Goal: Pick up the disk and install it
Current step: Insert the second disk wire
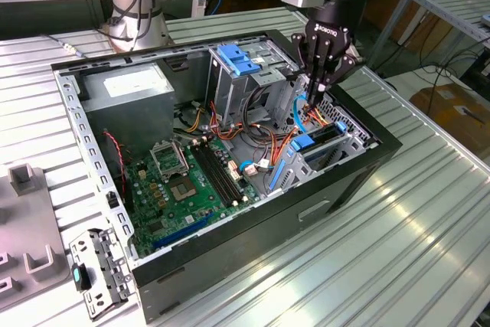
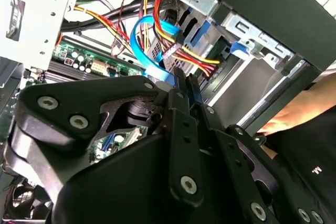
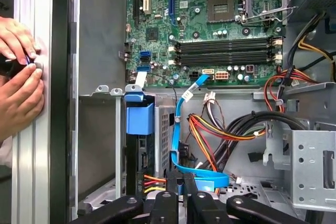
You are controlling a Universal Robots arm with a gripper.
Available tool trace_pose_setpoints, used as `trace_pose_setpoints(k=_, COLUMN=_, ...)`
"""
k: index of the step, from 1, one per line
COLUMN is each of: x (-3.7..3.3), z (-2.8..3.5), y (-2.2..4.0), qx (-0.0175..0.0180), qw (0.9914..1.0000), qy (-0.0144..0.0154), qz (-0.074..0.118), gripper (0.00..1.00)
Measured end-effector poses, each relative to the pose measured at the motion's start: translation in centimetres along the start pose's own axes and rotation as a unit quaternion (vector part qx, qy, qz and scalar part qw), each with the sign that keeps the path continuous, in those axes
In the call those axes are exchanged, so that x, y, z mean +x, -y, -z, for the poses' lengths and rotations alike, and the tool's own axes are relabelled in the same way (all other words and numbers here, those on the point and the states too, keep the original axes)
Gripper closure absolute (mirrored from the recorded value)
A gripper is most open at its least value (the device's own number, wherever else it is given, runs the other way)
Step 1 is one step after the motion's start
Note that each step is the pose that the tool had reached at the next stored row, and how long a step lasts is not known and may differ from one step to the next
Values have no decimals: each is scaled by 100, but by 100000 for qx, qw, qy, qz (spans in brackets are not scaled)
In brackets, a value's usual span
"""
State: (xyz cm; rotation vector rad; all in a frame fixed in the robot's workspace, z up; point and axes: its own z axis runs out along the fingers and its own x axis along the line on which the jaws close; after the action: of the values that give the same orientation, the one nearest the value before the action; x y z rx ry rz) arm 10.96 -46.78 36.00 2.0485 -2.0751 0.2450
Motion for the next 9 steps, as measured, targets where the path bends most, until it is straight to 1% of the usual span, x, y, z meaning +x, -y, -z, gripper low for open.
trace_pose_setpoints(k=1, x=6, z=-2, y=-28, qx=26, qw=100000, qy=-4, qz=-7, gripper=84)
trace_pose_setpoints(k=3, x=16, z=-5, y=-57, qx=50, qw=100000, qy=57, qz=-14, gripper=84)
trace_pose_setpoints(k=4, x=27, z=-9, y=-65, qx=53, qw=100000, qy=235, qz=-11, gripper=84)
trace_pose_setpoints(k=6, x=61, z=-21, y=-72, qx=56, qw=99995, qy=947, qz=17, gripper=84)
trace_pose_setpoints(k=8, x=117, z=-42, y=-74, qx=51, qw=99983, qy=1850, qz=50, gripper=84)
trace_pose_setpoints(k=9, x=142, z=-51, y=-74, qx=51, qw=99977, qy=2130, qz=56, gripper=84)
